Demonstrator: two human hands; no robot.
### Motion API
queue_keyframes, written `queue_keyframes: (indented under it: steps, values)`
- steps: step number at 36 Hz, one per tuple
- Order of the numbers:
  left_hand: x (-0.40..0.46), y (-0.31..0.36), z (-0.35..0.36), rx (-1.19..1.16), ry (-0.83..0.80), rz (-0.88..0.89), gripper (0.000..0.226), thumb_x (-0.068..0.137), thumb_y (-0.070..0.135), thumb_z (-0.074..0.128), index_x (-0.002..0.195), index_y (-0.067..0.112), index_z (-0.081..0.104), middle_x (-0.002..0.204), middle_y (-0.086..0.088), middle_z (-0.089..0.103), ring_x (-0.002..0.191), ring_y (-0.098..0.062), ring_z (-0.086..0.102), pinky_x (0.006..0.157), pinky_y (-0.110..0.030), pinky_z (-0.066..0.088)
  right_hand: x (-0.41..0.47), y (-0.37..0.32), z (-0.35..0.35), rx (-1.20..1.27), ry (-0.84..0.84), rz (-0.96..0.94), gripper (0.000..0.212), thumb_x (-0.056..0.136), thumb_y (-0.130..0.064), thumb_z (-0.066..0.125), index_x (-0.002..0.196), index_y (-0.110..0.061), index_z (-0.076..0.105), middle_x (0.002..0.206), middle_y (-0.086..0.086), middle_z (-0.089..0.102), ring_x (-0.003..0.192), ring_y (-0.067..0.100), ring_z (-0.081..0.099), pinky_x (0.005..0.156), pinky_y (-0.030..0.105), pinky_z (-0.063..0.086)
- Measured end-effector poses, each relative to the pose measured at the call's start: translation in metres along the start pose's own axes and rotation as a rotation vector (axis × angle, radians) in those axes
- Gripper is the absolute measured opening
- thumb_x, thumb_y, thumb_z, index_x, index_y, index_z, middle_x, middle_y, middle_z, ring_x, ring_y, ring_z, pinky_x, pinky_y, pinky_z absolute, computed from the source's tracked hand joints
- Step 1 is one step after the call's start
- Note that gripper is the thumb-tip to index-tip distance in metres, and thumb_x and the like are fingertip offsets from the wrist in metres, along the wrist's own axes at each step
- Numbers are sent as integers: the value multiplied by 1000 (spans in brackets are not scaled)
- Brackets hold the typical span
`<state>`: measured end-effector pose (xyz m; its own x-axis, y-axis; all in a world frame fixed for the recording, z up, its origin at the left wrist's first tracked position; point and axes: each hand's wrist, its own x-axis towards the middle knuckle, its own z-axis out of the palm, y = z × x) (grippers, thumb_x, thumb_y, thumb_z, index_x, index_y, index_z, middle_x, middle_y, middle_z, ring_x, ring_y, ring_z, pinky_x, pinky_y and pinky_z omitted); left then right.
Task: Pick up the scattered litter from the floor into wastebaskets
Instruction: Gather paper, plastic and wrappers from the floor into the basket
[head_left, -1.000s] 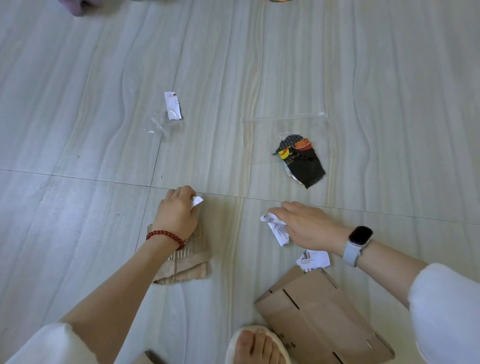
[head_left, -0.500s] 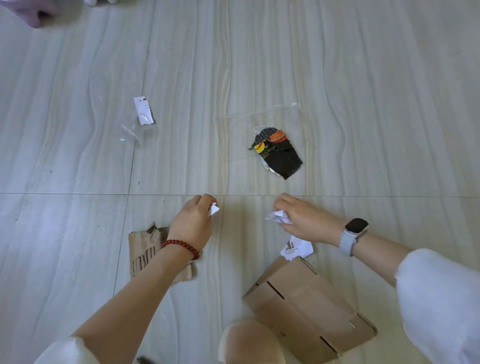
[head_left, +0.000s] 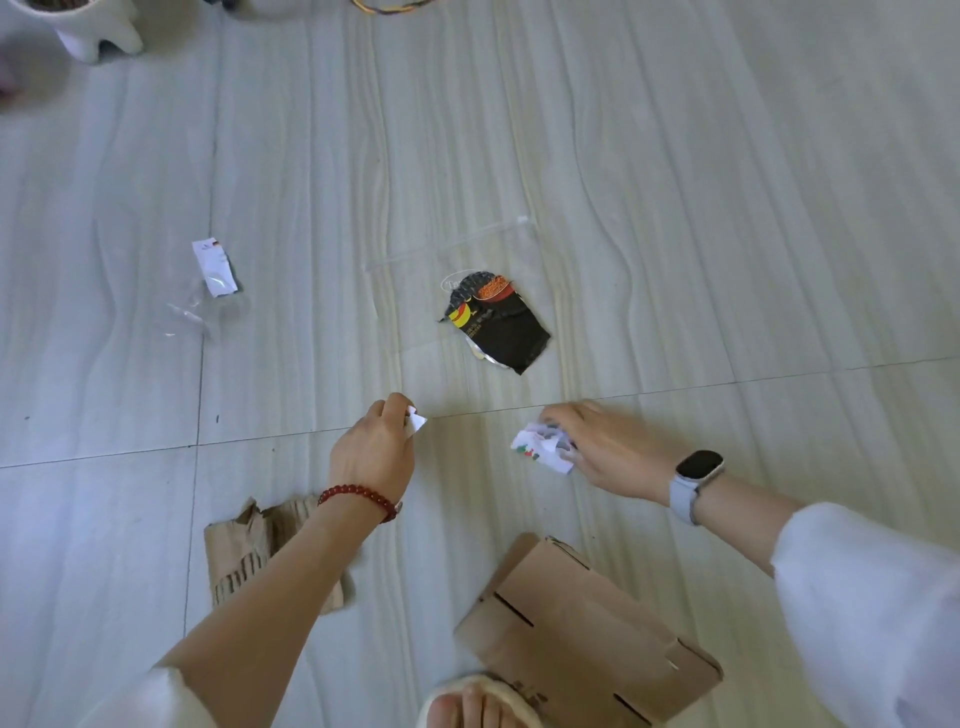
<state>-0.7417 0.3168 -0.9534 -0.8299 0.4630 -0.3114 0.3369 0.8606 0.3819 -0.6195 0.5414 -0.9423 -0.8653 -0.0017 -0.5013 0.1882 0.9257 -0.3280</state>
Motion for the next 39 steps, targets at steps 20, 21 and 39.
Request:
queue_keyframes:
  steps: [20, 21, 39]
  values:
    - [107, 2, -31, -123, 50, -339, 55, 88, 40, 53, 136, 20, 34, 111, -5, 61, 91, -31, 58, 67, -32, 44, 128, -22, -36, 132, 273, 187, 20, 87, -25, 52, 100, -11, 56, 144, 7, 25, 112, 32, 40, 84, 35, 36]
    - [111, 2, -31, -132, 29, -344, 57, 86, 41, 55, 135, 22, 32, 106, -4, 60, 86, -30, 58, 67, -32, 46, 128, -23, -30, 110, 321, 174, 18, 87, -25, 53, 96, -11, 56, 144, 5, 28, 109, 31, 41, 79, 35, 36]
    - [114, -1, -18, 92, 154, -114, 20, 90, 15, 51, 108, 13, 59, 97, -5, 63, 69, -23, 47, 58, -27, 33, 116, -26, -17, 201, 485, 85, 29, 81, -10, 58, 110, -8, 53, 99, 5, 60, 93, 30, 51, 59, 28, 32]
